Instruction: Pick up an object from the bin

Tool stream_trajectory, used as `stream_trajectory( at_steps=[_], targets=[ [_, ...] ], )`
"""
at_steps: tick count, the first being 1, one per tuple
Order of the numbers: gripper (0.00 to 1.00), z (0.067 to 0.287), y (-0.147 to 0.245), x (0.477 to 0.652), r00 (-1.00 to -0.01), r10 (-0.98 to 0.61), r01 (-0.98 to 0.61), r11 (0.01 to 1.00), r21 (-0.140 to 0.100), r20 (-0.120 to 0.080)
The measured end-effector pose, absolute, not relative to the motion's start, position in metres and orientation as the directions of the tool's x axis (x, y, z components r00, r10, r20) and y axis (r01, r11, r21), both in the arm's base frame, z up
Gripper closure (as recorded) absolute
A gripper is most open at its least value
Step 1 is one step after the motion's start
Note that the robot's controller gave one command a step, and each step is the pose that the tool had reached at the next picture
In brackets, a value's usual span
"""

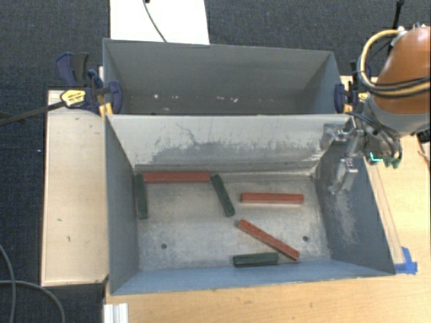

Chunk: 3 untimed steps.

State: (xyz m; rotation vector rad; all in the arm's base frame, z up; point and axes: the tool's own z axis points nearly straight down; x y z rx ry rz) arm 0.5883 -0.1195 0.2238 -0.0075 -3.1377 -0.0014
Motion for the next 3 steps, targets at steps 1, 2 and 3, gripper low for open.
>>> stream_trajectory(
  at_steps=[1, 2, 3],
  targets=[
    [0.00, 0.087, -0.084, 0.586, -0.997, -0.071, -0.071, 0.997, 0.003, 0.005],
    [0.00, 0.071, -0.104, 0.589, -0.998, 0.061, 0.061, 0.998, 0.001, 0.000],
    [1.00, 0.071, -0.103, 0.589, -0.998, 0.055, 0.055, 0.998, 0.000, -0.001]
  ],
)
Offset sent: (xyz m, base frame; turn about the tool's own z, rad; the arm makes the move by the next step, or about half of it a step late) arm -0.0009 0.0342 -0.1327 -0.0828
